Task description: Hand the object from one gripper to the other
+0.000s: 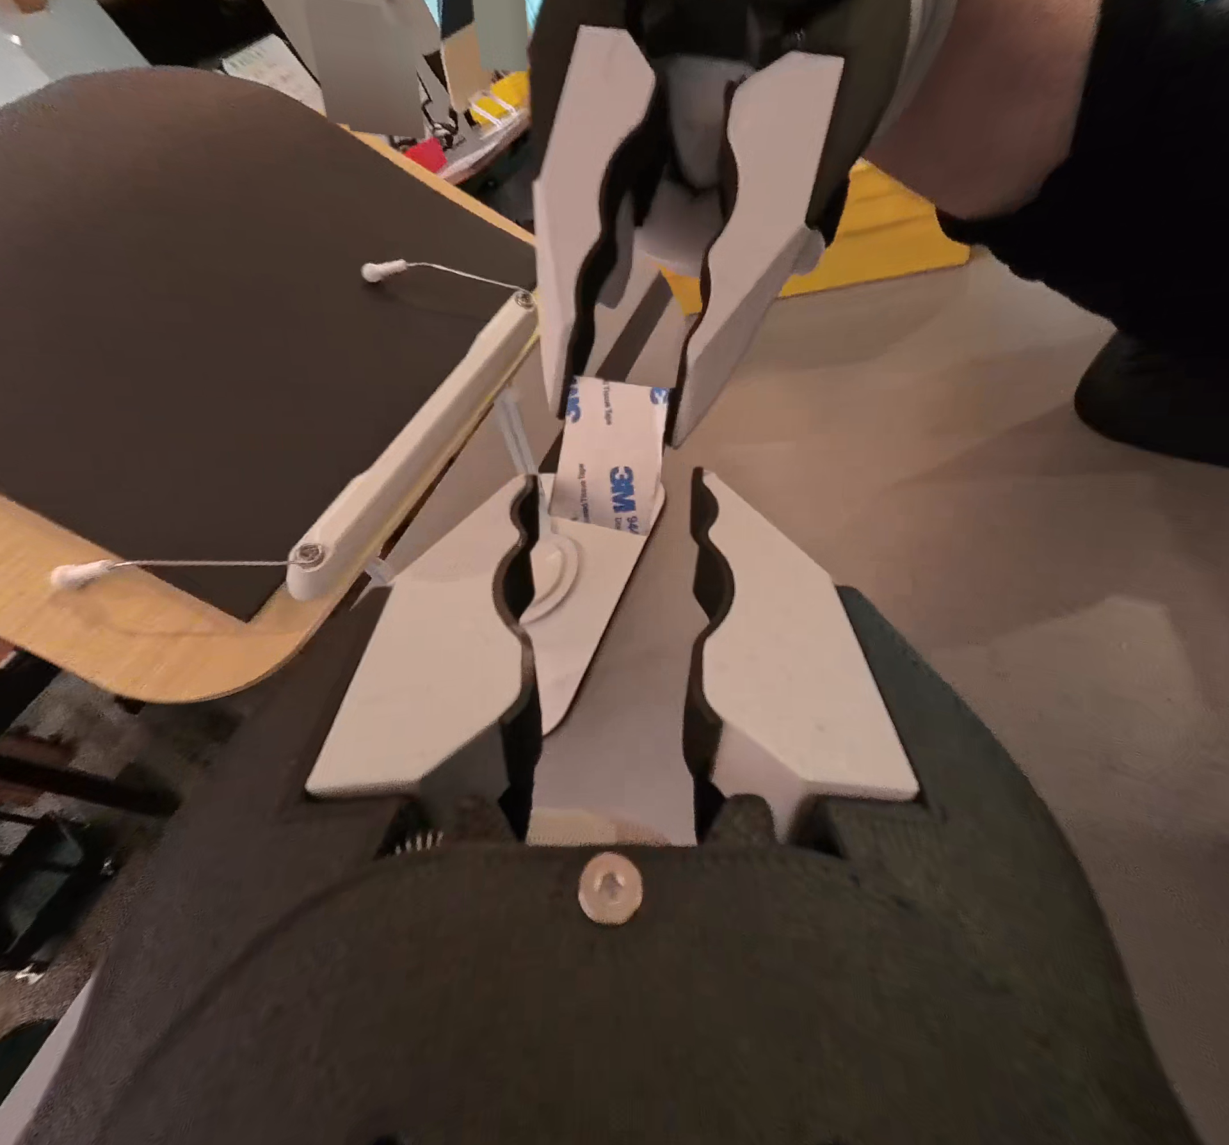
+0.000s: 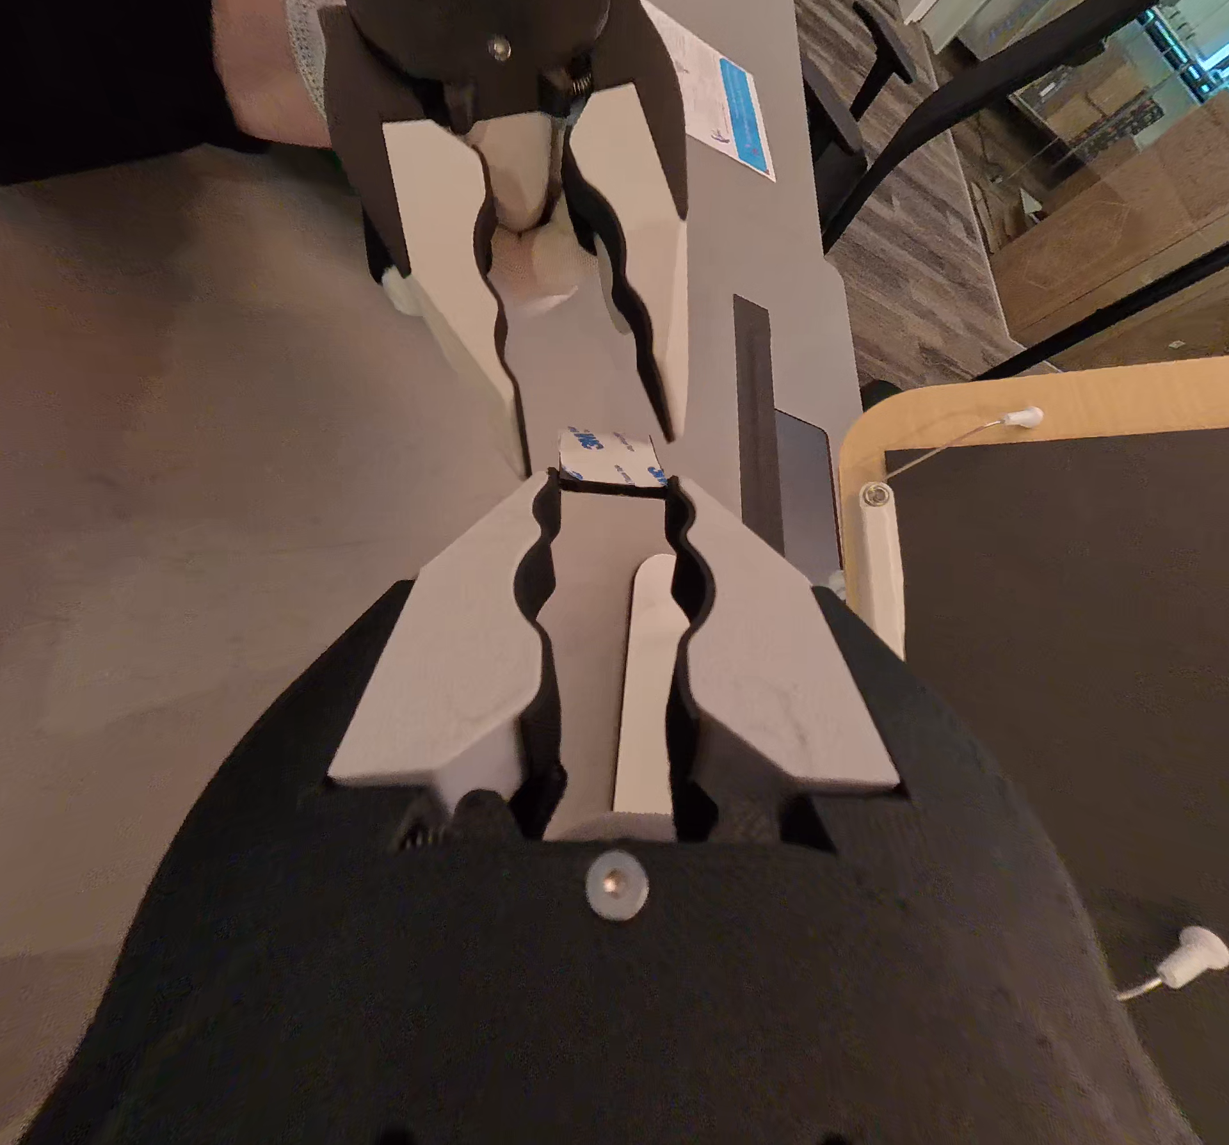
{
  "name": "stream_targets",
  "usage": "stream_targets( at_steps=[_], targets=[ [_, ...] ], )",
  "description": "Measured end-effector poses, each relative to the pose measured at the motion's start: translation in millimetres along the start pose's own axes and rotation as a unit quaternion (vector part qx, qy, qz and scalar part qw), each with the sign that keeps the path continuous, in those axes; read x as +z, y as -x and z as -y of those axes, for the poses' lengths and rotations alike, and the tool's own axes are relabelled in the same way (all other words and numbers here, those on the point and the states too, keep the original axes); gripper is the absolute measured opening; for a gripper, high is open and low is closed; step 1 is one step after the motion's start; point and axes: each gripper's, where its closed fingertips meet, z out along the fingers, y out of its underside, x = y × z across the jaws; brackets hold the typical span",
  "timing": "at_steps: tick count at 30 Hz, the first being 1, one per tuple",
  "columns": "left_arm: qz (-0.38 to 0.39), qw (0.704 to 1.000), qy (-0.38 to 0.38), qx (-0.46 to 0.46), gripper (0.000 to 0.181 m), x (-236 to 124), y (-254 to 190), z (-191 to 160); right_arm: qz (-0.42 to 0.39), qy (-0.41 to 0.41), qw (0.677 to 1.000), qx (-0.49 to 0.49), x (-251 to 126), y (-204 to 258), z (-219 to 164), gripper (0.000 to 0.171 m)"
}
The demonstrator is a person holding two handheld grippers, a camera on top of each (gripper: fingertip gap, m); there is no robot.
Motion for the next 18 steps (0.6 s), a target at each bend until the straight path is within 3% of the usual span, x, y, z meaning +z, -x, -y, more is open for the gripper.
stream_targets(
  at_steps=[5, 12, 18],
  targets=[
    [0.009, 1.000, 0.003, 0.011, 0.031, 5, -1, -3, 0.010, -0.004, 1.000, -0.007, 0, 5, 2, 0.029],
    [0.021, 1.000, 0.006, 0.022, 0.031, 6, 2, -4, 0.002, 0.001, 1.000, -0.010, 1, 2, 1, 0.029],
    [0.021, 0.998, -0.033, -0.054, 0.030, 0, 14, 5, -0.029, 0.009, 0.999, -0.036, 0, -4, 2, 0.053]
  ],
)
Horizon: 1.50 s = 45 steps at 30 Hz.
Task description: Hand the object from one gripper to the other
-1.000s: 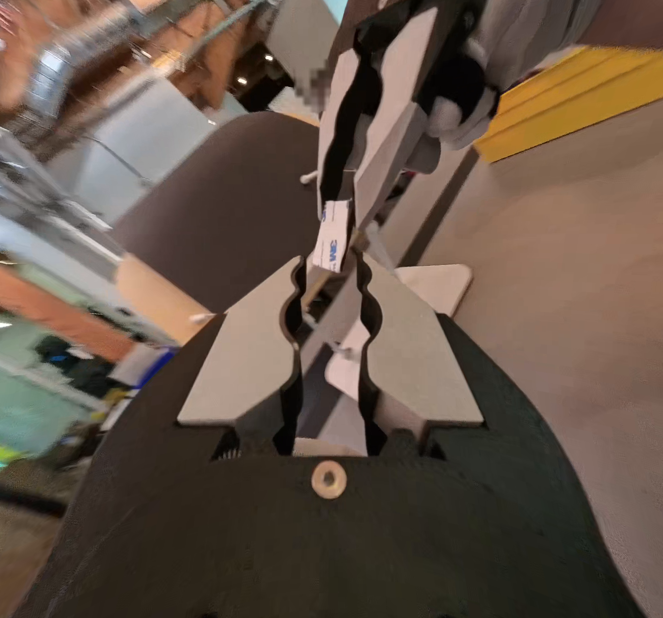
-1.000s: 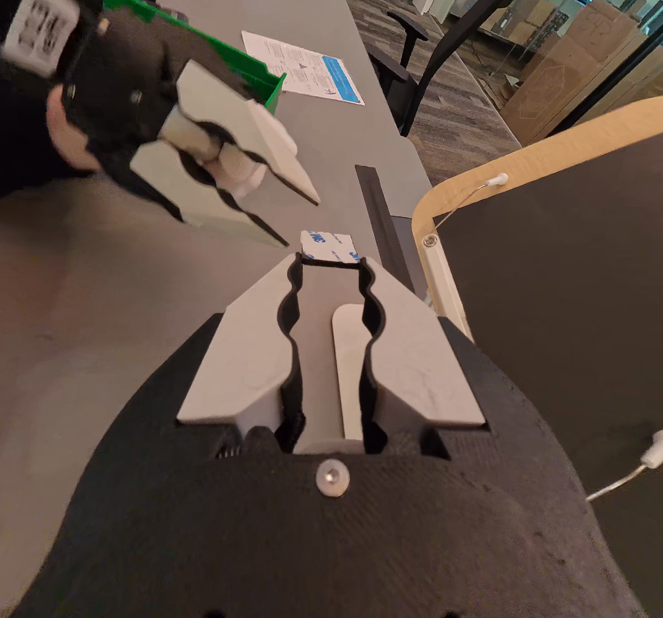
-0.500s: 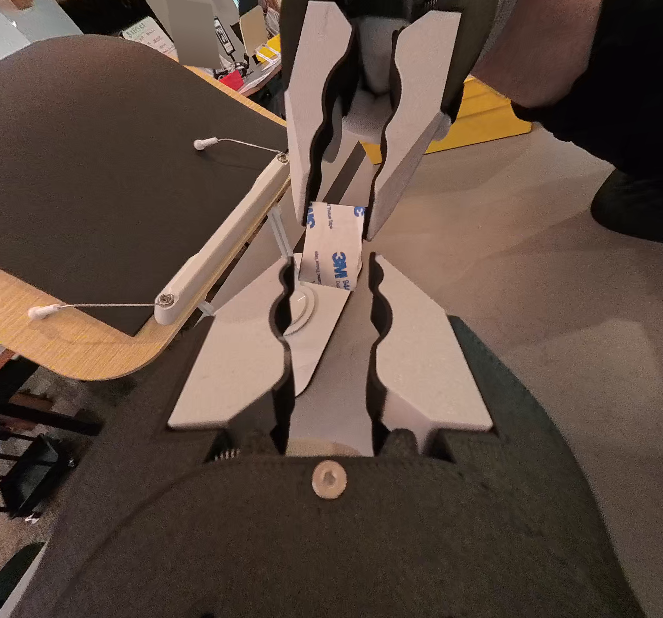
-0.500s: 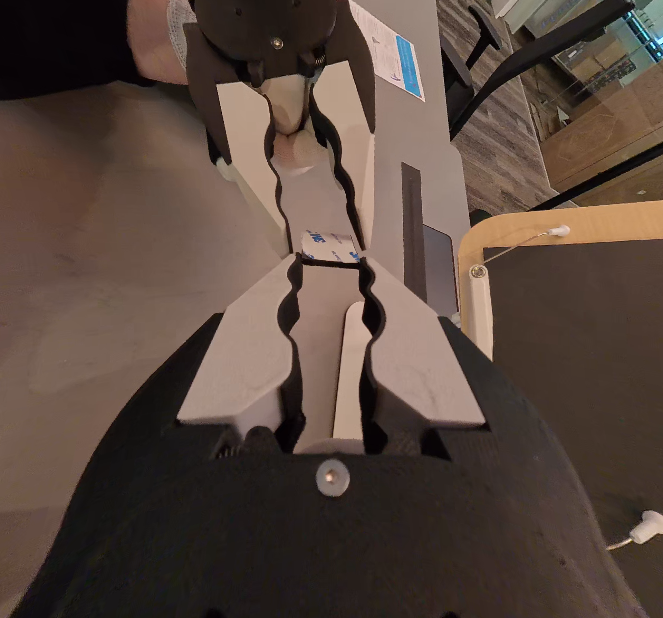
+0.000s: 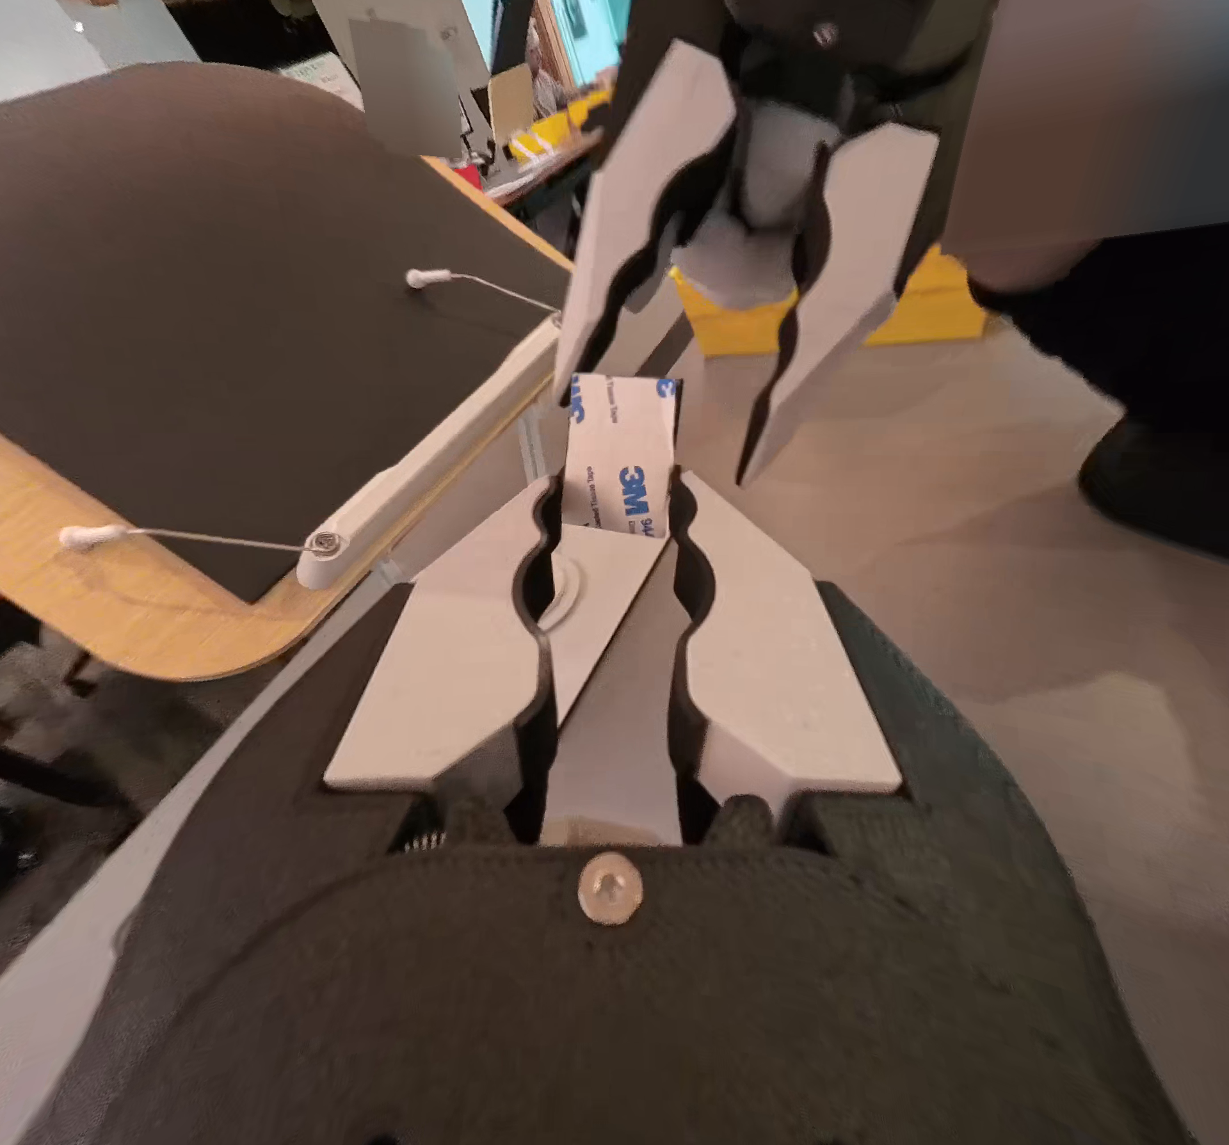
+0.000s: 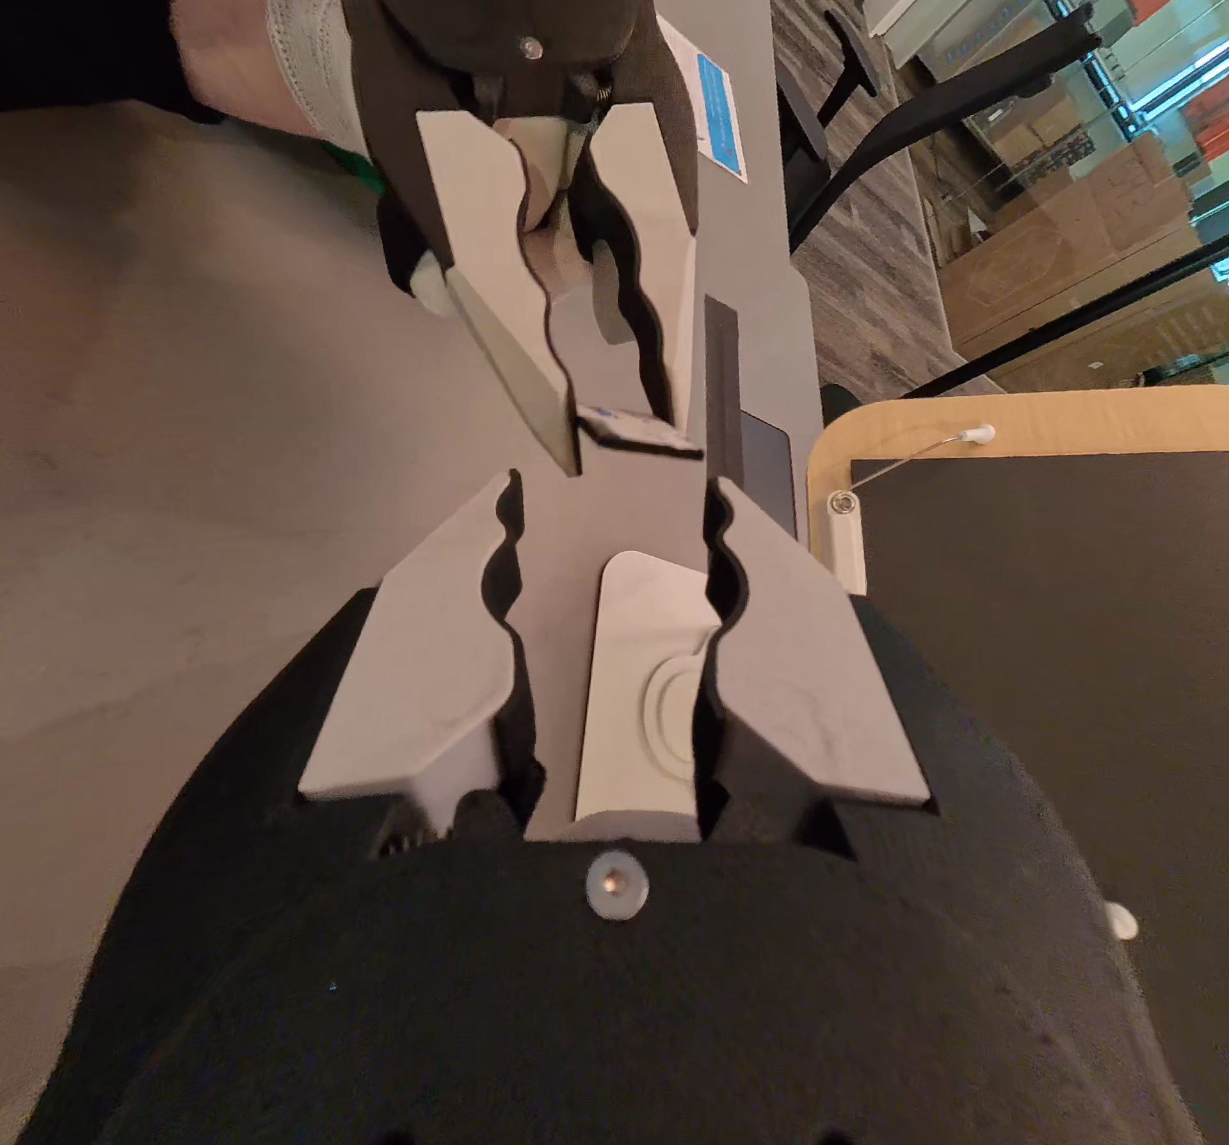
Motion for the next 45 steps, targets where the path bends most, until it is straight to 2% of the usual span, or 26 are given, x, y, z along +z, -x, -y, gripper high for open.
stream_targets(
  at_steps=[2, 5, 8, 10, 13, 20, 21, 25, 29, 31, 33, 34, 36, 41, 45],
  targets=[
    [0.025, 0.999, -0.017, -0.016, 0.029, -3, 12, 4, -0.011, -0.005, 1.000, 0.005, -2, -4, 3, 0.054],
    [0.134, 0.990, -0.005, 0.049, 0.030, -8, 39, 4, -0.028, -0.013, 0.998, 0.046, -5, -16, 4, 0.051],
    [0.261, 0.944, 0.053, 0.193, 0.030, -13, 58, 0, -0.037, -0.063, 0.988, 0.139, -8, -34, 14, 0.044],
    [0.312, 0.911, 0.063, 0.262, 0.029, -15, 61, 4, -0.024, -0.095, 0.978, 0.185, -7, -37, 21, 0.040],
    [0.344, 0.877, 0.076, 0.327, 0.029, -11, 56, 5, -0.025, -0.092, 0.971, 0.220, 3, -40, 18, 0.035],
    [0.364, 0.854, 0.061, 0.367, 0.029, -10, 50, 10, -0.009, -0.106, 0.962, 0.250, 13, -38, 22, 0.016],
    [0.365, 0.854, 0.059, 0.367, 0.029, -10, 50, 11, -0.012, -0.109, 0.962, 0.250, 12, -40, 22, 0.004],
    [0.356, 0.867, 0.053, 0.344, 0.030, -9, 51, 9, -0.015, -0.115, 0.962, 0.247, 13, -41, 23, 0.001],
    [0.313, 0.907, 0.020, 0.282, 0.037, -8, 47, 12, -0.034, -0.121, 0.964, 0.234, 9, -47, 22, 0.001],
    [0.265, 0.941, 0.008, 0.209, 0.040, -5, 45, 10, -0.039, -0.129, 0.966, 0.219, 4, -49, 23, 0.001],
    [0.194, 0.977, -0.021, 0.085, 0.040, -4, 42, 9, -0.059, -0.117, 0.973, 0.190, 1, -52, 17, 0.001],
    [0.168, 0.985, -0.043, 0.024, 0.040, -6, 43, 12, -0.066, -0.110, 0.977, 0.173, 0, -53, 15, 0.001],
    [0.138, 0.986, -0.076, -0.051, 0.040, -13, 49, 17, -0.071, -0.091, 0.979, 0.166, -1, -53, 7, 0.001],
    [0.120, 0.988, -0.080, -0.058, 0.034, -15, 47, 18, -0.020, -0.149, 0.965, 0.213, -7, -48, 21, 0.001],
    [0.085, 0.984, -0.111, -0.114, 0.023, -12, 40, 23, 0.012, -0.196, 0.952, 0.234, -9, -44, 30, 0.001]
  ],
)
